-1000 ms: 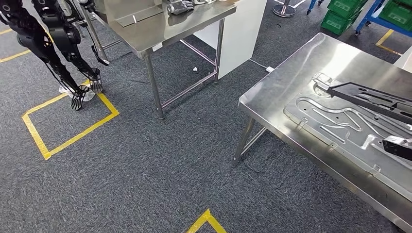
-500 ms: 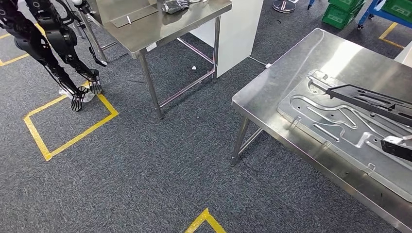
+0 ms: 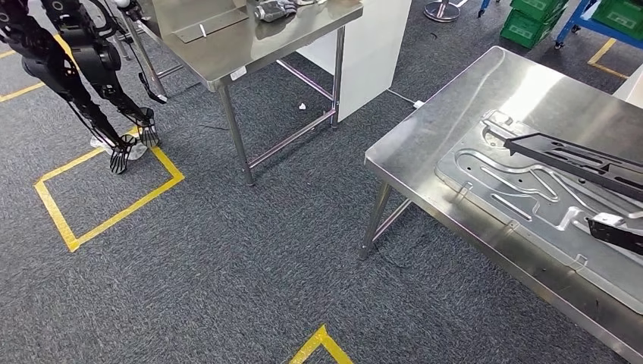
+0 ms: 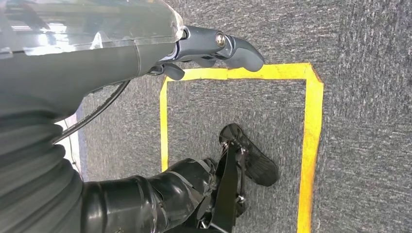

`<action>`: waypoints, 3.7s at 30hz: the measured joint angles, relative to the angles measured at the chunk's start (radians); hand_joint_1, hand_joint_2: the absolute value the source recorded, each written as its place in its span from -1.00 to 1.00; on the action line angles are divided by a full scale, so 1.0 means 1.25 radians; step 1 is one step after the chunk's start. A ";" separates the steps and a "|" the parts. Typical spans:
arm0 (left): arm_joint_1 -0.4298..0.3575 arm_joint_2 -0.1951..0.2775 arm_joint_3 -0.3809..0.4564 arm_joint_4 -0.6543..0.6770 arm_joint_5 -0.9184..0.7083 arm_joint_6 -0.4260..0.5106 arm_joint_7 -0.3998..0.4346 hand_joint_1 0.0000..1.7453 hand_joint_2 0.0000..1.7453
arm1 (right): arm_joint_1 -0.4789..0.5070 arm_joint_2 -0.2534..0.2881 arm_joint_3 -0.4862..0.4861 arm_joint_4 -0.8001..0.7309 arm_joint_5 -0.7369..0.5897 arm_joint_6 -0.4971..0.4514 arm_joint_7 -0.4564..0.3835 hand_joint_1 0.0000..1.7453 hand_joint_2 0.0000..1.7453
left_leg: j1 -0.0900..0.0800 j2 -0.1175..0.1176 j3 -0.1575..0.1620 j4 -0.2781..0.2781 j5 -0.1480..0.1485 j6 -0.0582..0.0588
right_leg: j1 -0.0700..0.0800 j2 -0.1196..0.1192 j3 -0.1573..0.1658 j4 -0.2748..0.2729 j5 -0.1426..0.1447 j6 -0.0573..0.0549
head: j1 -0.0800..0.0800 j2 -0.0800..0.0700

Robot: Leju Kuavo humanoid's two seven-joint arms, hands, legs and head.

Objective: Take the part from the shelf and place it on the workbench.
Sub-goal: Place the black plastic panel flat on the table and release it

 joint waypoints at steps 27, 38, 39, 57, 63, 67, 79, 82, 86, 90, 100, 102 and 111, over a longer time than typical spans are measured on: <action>-0.003 0.000 -0.001 -0.008 0.011 0.022 0.015 -1.00 -1.00 | -0.036 0.039 0.044 0.004 0.006 0.000 -0.003 -1.00 -1.00 | 0.000 0.000 0.000 0.001 0.000 0.000 | 0.000 0.000 0.001 0.000 0.000 0.000 | 0.000 0.000; -0.003 0.000 -0.001 -0.024 0.016 0.025 0.015 -1.00 -1.00 | -0.035 0.056 0.048 0.003 0.005 -0.005 -0.002 -1.00 -1.00 | 0.000 0.000 0.000 0.001 0.000 0.000 | 0.000 0.000 0.001 0.000 0.000 0.000 | 0.000 0.000; -0.003 0.000 -0.001 -0.025 0.016 0.025 0.015 -1.00 -1.00 | -0.035 0.057 0.048 0.002 0.004 -0.005 -0.002 -1.00 -1.00 | 0.000 0.000 0.000 0.001 0.000 0.000 | 0.000 0.000 0.001 0.000 0.000 0.000 | 0.000 0.000; -0.003 0.000 -0.002 -0.026 0.025 0.024 -0.001 -1.00 -1.00 | -0.020 0.058 0.028 0.000 -0.005 -0.005 -0.005 -1.00 -1.00 | -0.002 0.000 -0.002 0.006 -0.002 0.001 | -0.001 0.000 0.001 -0.001 0.002 0.002 | 0.000 0.000; -0.002 -0.001 -0.003 -0.026 0.025 0.023 -0.007 -1.00 -1.00 | -0.010 0.055 0.019 -0.008 -0.009 -0.003 -0.006 -1.00 -1.00 | -0.004 0.000 -0.006 0.011 -0.003 0.007 | -0.003 0.000 0.001 -0.001 0.003 0.009 | 0.000 0.000; -0.002 -0.003 -0.004 -0.026 0.024 0.030 -0.007 -1.00 -1.00 | -0.007 0.047 0.013 -0.011 -0.011 -0.003 -0.008 -1.00 -1.00 | -0.001 0.000 -0.005 0.005 0.002 0.002 | -0.002 0.000 0.003 -0.005 0.006 -0.003 | 0.000 0.000; -0.002 -0.003 -0.008 -0.026 0.023 0.035 -0.006 -1.00 -1.00 | -0.005 0.045 0.010 -0.012 -0.011 -0.003 -0.010 -1.00 -1.00 | -0.002 0.000 -0.005 0.006 0.001 0.003 | -0.002 0.000 0.004 -0.009 0.008 0.003 | 0.000 0.000; -0.002 -0.003 -0.008 -0.026 0.023 0.035 -0.006 -1.00 -1.00 | -0.004 0.044 0.010 -0.012 -0.013 -0.003 -0.012 -1.00 -1.00 | -0.001 0.000 -0.004 0.006 0.001 0.003 | -0.001 0.000 0.003 -0.008 0.008 0.004 | 0.000 0.000; -0.002 -0.003 -0.008 -0.026 0.023 0.035 -0.005 -1.00 -1.00 | -0.002 0.043 0.009 -0.012 -0.011 -0.003 -0.011 -1.00 -1.00 | 0.001 0.000 -0.004 0.006 0.001 0.003 | 0.001 0.000 0.003 -0.008 0.008 0.003 | 0.000 0.000; -0.002 -0.005 -0.008 -0.026 0.023 0.035 -0.003 -1.00 -1.00 | 0.002 0.035 0.009 -0.012 0.012 -0.005 -0.005 -1.00 -1.00 | -0.001 0.000 -0.006 0.009 0.000 0.005 | 0.000 0.000 0.003 -0.008 0.009 0.005 | 0.000 0.000; -0.001 -0.009 -0.009 -0.026 0.024 0.034 0.000 -1.00 -1.00 | 0.001 0.025 0.013 -0.015 0.032 -0.012 0.001 -1.00 -1.00 | 0.008 -0.017 0.002 -0.026 0.025 0.021 | -0.012 -0.001 -0.074 0.182 -0.099 0.026 | 0.000 0.000; 0.000 -0.010 -0.009 -0.026 0.025 0.033 0.000 -1.00 -1.00 | 0.003 0.026 0.016 -0.014 0.033 -0.012 0.000 -1.00 -1.00 | 0.011 -0.029 0.000 -0.021 0.024 0.015 | -0.021 -0.001 -0.061 0.165 -0.074 0.034 | 0.000 0.000; 0.003 -0.015 -0.009 -0.027 0.025 0.026 0.001 -1.00 -1.00 | 0.003 0.024 0.017 -0.015 0.036 -0.013 -0.003 -1.00 -1.00 | 0.019 -0.051 -0.038 0.039 -0.004 -0.028 | -0.020 0.010 0.015 0.013 -0.023 -0.003 | -0.001 0.000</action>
